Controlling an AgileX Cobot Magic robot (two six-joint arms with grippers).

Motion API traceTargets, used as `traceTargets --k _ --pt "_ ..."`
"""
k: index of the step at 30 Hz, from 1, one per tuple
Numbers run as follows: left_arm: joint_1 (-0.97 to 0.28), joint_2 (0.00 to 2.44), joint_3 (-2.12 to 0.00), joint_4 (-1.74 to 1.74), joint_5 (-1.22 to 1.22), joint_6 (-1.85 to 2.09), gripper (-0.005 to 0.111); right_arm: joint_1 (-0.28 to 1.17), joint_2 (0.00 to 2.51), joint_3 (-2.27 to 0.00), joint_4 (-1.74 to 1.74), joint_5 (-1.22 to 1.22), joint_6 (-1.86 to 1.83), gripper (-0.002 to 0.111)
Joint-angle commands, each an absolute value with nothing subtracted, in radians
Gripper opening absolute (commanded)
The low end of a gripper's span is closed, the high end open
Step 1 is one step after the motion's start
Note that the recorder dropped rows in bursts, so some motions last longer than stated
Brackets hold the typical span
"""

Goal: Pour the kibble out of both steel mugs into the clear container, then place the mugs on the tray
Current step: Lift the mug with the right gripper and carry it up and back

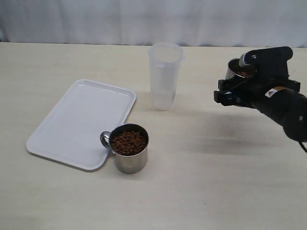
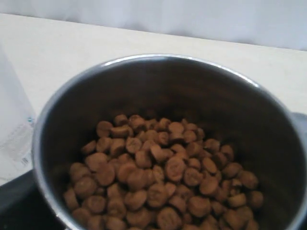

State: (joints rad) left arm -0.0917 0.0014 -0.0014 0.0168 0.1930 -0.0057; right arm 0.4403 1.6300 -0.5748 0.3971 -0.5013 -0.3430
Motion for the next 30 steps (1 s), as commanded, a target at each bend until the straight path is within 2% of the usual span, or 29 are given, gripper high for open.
traceTargets --k 1,9,19,22,27,30 --pt "-0.095 0.0 0.0 0.015 0.184 -0.017 0.0 0.545 1.51 -0.575 0.442 -0.458 -0.462 0.005" --pt "-0.095 0.0 0.0 0.015 0.187 -0.017 0.0 0.713 1.488 -0.575 0.7 -0.458 -0.777 0.005" --pt "-0.095 0.0 0.0 0.015 0.187 -0.017 0.0 0.723 1.486 -0.573 0.808 -0.417 -0.922 0.005" --pt "-0.095 0.0 0.0 0.015 0.187 -0.017 0.0 0.735 1.486 -0.563 0.784 -0.426 -0.913 0.005" --pt "-0.095 0.0 0.0 0.015 0.187 -0.017 0.0 0.735 1.486 -0.462 0.538 -0.676 -0.611 0.005" --pt "-0.095 0.0 0.0 0.015 0.187 -0.017 0.0 0.735 1.486 -0.441 0.418 -0.712 -0.495 0.005"
